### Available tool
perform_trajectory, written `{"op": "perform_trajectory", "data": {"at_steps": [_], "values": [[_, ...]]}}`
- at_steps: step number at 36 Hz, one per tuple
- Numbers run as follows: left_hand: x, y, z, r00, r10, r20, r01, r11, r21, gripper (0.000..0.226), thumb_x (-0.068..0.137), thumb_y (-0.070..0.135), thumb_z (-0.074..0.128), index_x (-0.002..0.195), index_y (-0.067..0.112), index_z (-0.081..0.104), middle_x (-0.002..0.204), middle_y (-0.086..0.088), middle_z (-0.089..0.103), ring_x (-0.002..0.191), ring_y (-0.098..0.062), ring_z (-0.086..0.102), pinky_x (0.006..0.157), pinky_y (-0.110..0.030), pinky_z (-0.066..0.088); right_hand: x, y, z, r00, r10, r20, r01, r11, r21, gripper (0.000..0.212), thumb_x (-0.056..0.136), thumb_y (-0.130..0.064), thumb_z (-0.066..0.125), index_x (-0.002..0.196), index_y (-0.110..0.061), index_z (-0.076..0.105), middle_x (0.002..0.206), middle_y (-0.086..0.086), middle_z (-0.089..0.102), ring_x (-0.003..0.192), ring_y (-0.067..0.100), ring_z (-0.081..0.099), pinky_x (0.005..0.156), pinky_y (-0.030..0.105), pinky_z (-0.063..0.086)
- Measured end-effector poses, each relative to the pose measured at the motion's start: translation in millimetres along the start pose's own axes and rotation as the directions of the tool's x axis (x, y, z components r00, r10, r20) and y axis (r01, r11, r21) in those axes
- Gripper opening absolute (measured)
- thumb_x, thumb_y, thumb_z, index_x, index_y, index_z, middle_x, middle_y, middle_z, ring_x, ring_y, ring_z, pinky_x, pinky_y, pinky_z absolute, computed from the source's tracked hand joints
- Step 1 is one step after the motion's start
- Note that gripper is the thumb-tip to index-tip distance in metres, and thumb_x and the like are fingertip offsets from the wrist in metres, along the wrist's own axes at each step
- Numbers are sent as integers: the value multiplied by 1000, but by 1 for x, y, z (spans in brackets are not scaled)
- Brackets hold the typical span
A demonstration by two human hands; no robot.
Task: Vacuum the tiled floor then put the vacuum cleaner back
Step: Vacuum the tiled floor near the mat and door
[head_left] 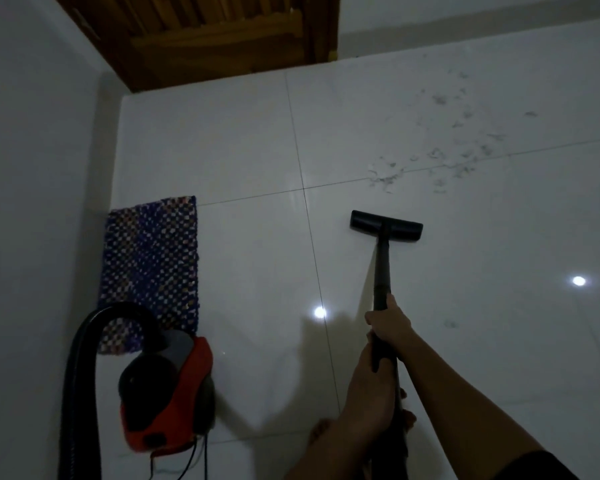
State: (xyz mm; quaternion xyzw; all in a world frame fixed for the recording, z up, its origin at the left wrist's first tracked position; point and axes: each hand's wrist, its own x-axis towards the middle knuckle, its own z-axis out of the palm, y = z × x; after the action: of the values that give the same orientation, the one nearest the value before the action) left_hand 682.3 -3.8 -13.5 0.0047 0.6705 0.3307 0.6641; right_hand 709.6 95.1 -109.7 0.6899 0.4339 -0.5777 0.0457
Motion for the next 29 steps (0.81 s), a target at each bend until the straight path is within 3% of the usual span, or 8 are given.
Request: {"op": "perform_trajectory", "data": {"at_steps": [4, 15, 20, 25, 29], "values": [[-10, -23, 1, 999, 17, 28, -18, 998, 60, 39, 101, 30, 32, 139, 29, 39, 78, -6, 52, 58, -15, 52, 41, -22, 45, -11, 26, -2, 1000, 26, -4, -26, 998, 50, 77, 92, -3, 49, 154, -25, 10, 107, 18, 50, 58, 17, 51, 36, 19, 40], [-46, -72, -6, 990, 17, 140, -48, 975, 219, 42, 103, 26, 29, 144, 25, 32, 85, -4, 54, 60, -10, 51, 36, -10, 40, -44, 94, 8, 995, 58, -77, -49, 992, 117, 69, 92, -4, 50, 152, -18, 18, 104, 18, 51, 57, 17, 50, 42, 21, 38], [-59, -96, -24, 983, -26, 181, -21, 967, 256, 42, 102, 26, 31, 143, 31, 34, 76, -9, 53, 51, -14, 50, 37, -19, 42, -63, 118, 23, 988, 112, -110, -89, 977, 194, 68, 92, -3, 50, 151, -18, 20, 116, 21, 53, 57, 15, 50, 37, 17, 37], [-74, -111, -36, 975, -67, 210, -6, 944, 330, 42, 102, 27, 29, 144, 31, 33, 85, -11, 55, 53, -13, 51, 37, -17, 44, -80, 144, 38, 980, 163, -117, -128, 957, 259, 69, 91, -4, 49, 151, -19, 20, 123, 25, 52, 60, 18, 52, 44, 23, 39], [-82, -119, -41, 972, -68, 226, -32, 911, 411, 43, 103, 20, 27, 146, 23, 32, 82, 5, 53, 60, -4, 52, 36, -4, 39, -84, 164, 49, 971, 199, -130, -156, 947, 282, 65, 88, -5, 51, 148, -15, 26, 115, 26, 55, 65, 24, 55, 55, 32, 49]]}}
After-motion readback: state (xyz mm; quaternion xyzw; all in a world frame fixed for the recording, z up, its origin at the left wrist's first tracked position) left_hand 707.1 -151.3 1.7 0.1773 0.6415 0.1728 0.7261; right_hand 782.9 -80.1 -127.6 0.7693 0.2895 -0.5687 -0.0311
